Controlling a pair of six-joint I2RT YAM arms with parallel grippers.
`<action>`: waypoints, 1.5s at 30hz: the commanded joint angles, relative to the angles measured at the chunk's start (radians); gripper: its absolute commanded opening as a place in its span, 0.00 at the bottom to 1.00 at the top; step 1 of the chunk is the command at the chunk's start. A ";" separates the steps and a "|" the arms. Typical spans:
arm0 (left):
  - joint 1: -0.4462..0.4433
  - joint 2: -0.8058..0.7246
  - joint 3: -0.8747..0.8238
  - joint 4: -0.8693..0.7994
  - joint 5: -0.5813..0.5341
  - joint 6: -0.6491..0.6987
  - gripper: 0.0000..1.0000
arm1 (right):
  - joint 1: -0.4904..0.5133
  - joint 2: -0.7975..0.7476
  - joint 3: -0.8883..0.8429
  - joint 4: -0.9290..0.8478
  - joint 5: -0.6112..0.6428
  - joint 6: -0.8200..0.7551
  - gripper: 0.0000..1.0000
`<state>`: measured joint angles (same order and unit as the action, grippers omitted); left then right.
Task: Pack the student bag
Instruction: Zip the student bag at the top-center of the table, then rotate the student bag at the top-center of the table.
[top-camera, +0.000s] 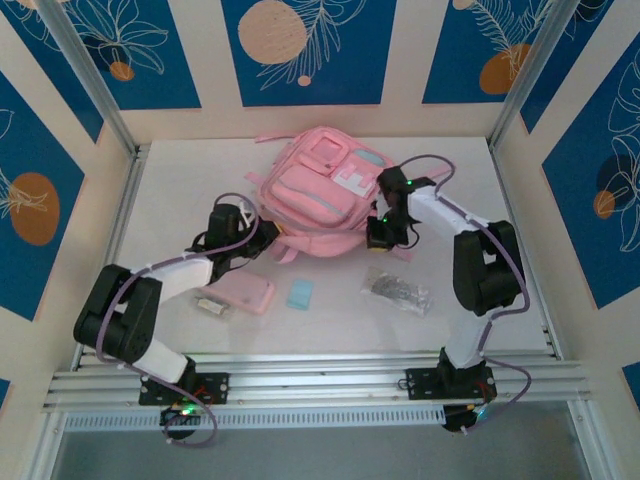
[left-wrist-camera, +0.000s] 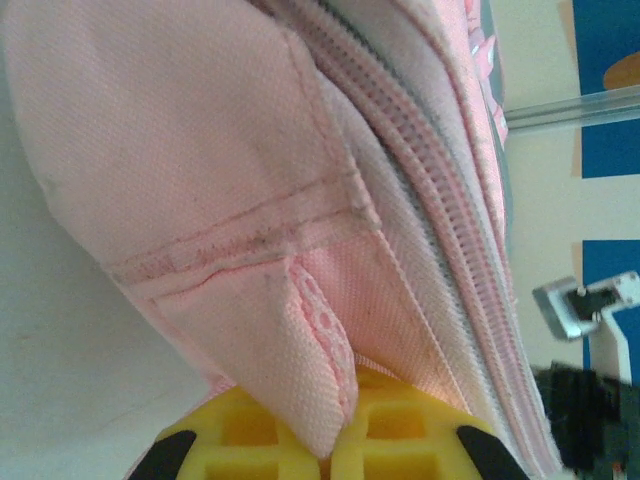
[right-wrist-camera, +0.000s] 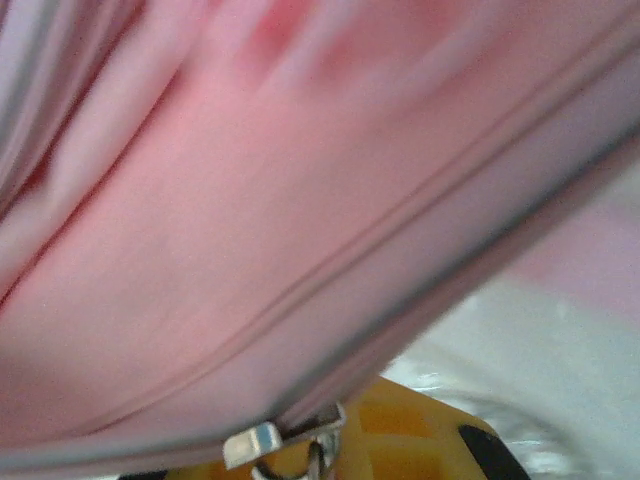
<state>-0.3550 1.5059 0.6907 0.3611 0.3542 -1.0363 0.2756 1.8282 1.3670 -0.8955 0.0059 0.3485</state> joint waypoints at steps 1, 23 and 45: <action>0.077 -0.077 -0.001 -0.024 -0.070 0.071 0.00 | -0.132 0.069 0.082 -0.079 0.247 -0.011 0.00; 0.144 0.017 0.135 -0.157 -0.038 0.271 0.00 | -0.161 -0.063 -0.056 0.112 0.047 -0.025 0.04; 0.148 0.196 0.270 -0.269 0.067 0.506 0.00 | -0.031 -0.089 -0.025 0.401 -0.128 0.112 0.79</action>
<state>-0.2180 1.6867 0.9260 0.0757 0.4332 -0.5949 0.2321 1.6711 1.3079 -0.5735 -0.0841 0.4210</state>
